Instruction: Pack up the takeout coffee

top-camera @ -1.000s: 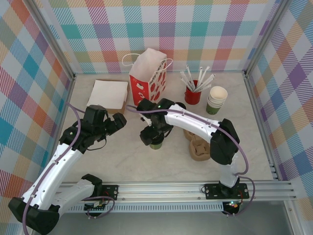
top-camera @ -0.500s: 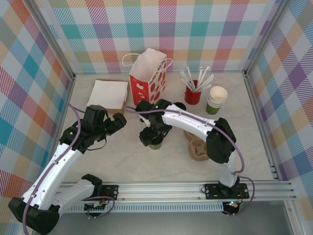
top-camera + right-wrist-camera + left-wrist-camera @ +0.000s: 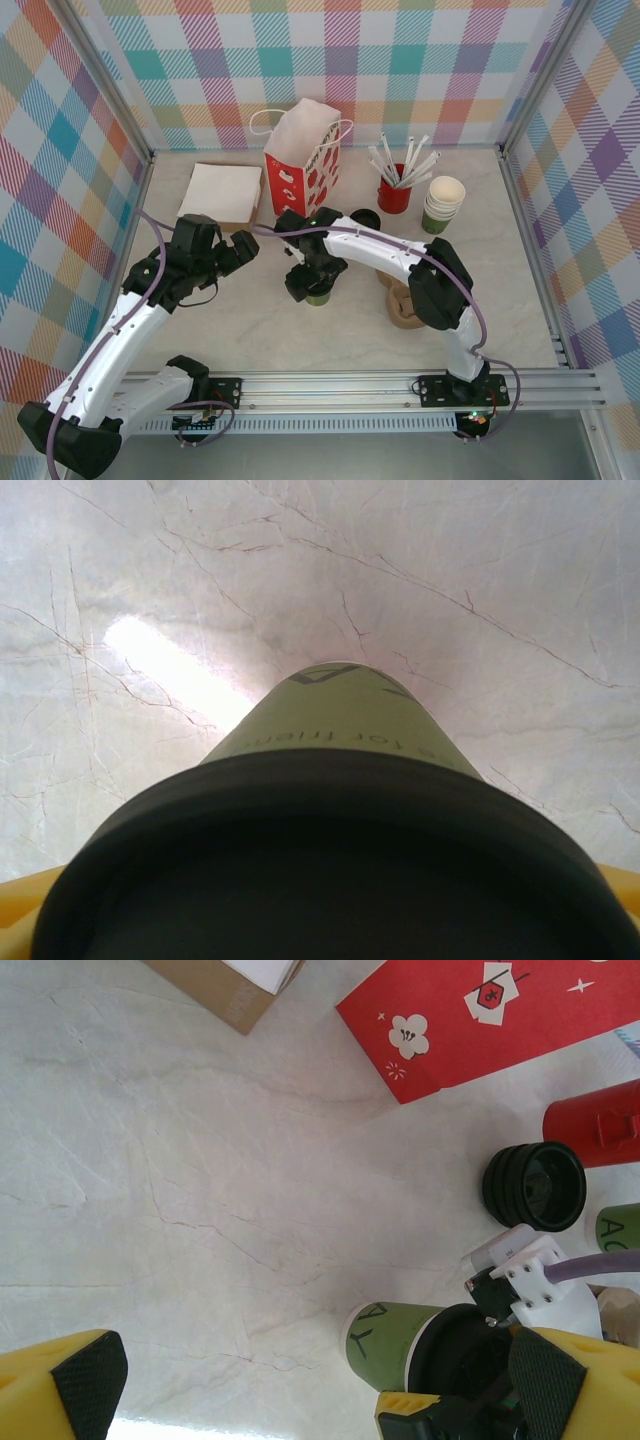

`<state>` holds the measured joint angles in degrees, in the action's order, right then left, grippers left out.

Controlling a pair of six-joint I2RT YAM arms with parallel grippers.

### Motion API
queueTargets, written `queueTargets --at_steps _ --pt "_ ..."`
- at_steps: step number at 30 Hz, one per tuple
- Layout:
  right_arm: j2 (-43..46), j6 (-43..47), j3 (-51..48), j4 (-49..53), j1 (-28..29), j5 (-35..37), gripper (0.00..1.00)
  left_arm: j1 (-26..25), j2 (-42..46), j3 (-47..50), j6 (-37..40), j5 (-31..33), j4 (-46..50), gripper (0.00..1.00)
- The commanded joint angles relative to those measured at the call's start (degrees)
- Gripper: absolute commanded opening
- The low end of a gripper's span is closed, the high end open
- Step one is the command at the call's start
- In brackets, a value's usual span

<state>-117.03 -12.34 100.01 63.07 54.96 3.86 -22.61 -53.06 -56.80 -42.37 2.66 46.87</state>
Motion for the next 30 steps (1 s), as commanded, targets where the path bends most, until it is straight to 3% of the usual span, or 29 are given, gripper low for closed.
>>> queueTargets --at_steps 1,9,15,18,24,30 --pt "2.6 0.2 -1.5 0.7 0.4 -0.2 0.9 0.8 -0.3 -0.2 0.2 0.3 0.4 1.0" --pt "12.8 -2.8 -4.7 4.4 -0.1 1.5 0.89 0.9 -0.3 -0.5 0.6 0.3 0.0 1.0" --pt "22.7 -4.7 -5.2 11.7 -5.3 2.5 0.88 0.9 -0.6 -0.3 0.9 0.1 -0.4 1.0" --pt "27.4 -4.0 -5.5 14.9 -11.4 3.4 0.87 0.9 -0.6 -0.1 0.9 -0.1 -0.7 1.0" --pt "35.6 1.0 -8.6 15.9 -30.6 2.7 0.86 0.9 -0.2 0.6 1.0 -0.7 -0.9 1.0" --pt "35.8 5.7 -12.8 11.4 -46.3 0.0 0.85 0.9 -0.3 0.5 1.3 -1.3 -1.3 1.0"
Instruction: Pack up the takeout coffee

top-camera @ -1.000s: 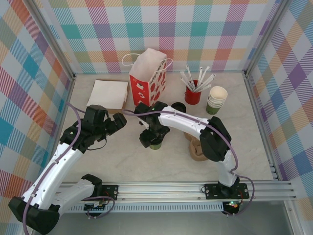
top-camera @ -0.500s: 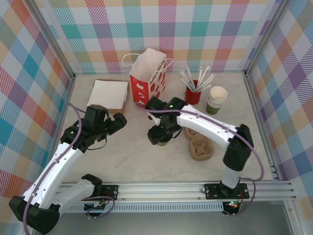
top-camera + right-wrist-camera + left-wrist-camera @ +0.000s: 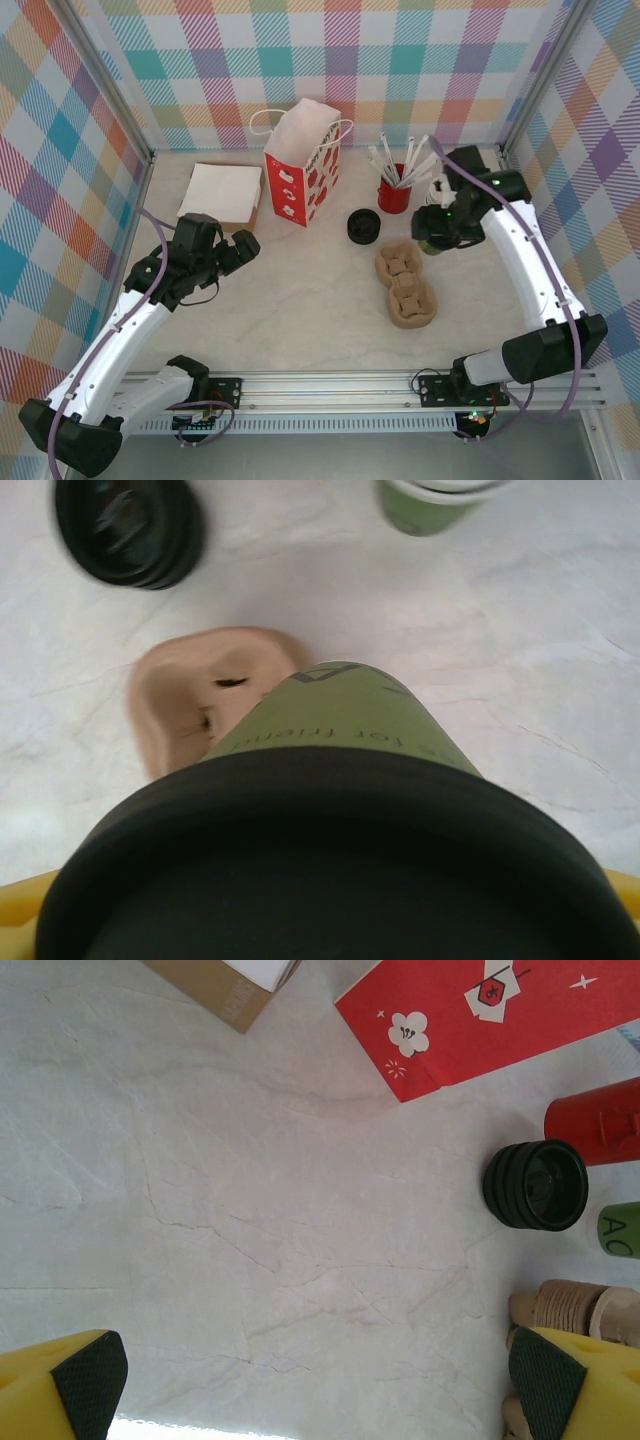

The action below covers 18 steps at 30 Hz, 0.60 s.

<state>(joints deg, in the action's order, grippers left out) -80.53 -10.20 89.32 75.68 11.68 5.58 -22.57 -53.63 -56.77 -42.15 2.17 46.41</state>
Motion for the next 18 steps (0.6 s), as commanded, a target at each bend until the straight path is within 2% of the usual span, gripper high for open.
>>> queueTargets --at_steps 1,8,18 --pt "-1.4 3.9 -3.1 -2.3 -4.6 -2.0 0.85 0.8 0.1 0.6 1.2 -1.1 -0.9 1.0" --pt "-7.0 6.1 -10.1 -13.7 -10.1 -2.6 0.85 0.9 0.4 0.6 1.5 -1.3 -0.4 1.0" --pt "-13.6 6.5 -13.7 -20.3 -11.0 -3.9 0.85 0.9 0.4 0.8 1.4 -1.8 -0.6 1.0"
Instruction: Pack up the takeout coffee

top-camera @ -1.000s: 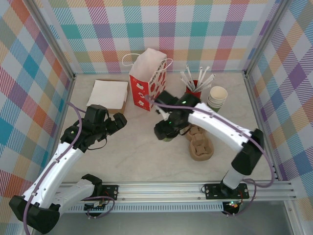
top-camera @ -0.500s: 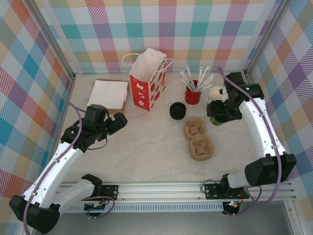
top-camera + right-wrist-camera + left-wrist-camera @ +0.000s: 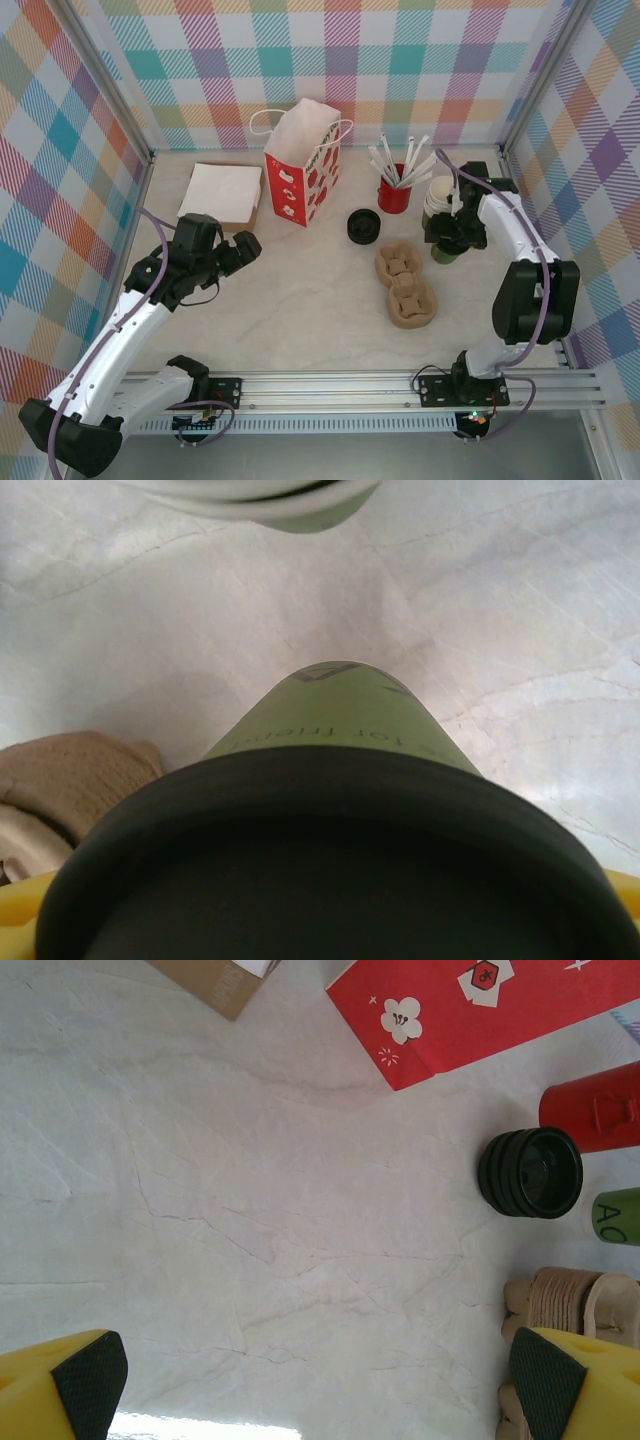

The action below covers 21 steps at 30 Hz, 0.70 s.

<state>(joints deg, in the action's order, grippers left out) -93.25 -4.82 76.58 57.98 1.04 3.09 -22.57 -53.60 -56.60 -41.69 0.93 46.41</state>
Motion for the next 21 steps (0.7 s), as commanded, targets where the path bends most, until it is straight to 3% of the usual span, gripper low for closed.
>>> queueTargets --at_steps 1,10,21 --pt "-1.4 1.1 -1.2 -3.0 -0.3 -1.6 0.86 0.8 0.2 0.5 1.0 -0.5 -0.7 1.0" --pt "-4.6 1.2 -2.7 -3.8 -0.3 -1.9 0.87 0.8 -0.5 -0.2 1.1 -0.9 -0.7 1.0" --pt "0.9 1.1 0.1 -0.7 -0.6 -1.4 0.87 0.8 -1.4 -1.0 1.0 -1.4 -0.9 1.0"
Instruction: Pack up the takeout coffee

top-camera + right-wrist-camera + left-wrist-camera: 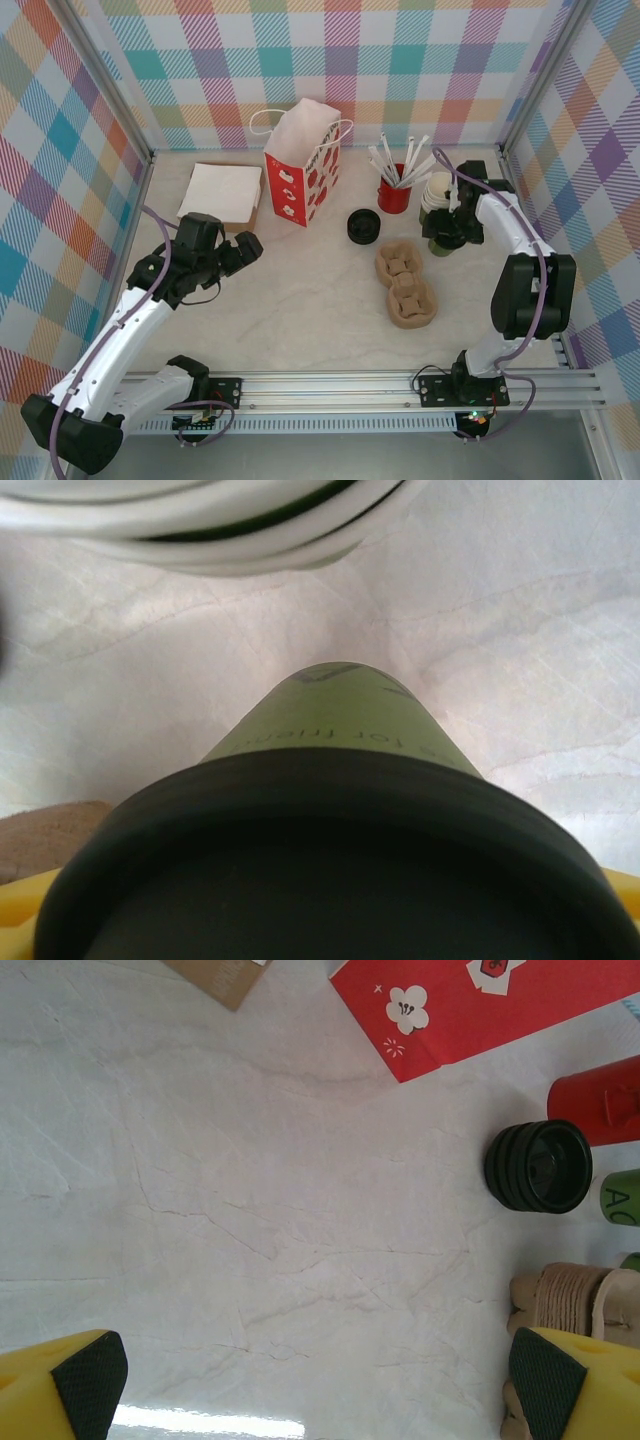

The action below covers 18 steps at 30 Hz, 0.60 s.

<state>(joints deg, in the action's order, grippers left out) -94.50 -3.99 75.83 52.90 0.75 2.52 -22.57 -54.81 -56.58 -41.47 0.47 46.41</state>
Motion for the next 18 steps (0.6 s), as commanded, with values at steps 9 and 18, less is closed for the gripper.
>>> queueTargets --at_steps 9,18 --pt "5.8 -0.5 -4.2 4.9 -1.6 -2.1 0.87 0.9 -0.3 -0.8 0.8 -1.3 -1.2 1.0" --pt "3.3 -0.5 -7.5 2.1 -1.9 -3.3 0.87 0.8 -0.2 -0.6 0.7 -1.5 -1.0 1.0"
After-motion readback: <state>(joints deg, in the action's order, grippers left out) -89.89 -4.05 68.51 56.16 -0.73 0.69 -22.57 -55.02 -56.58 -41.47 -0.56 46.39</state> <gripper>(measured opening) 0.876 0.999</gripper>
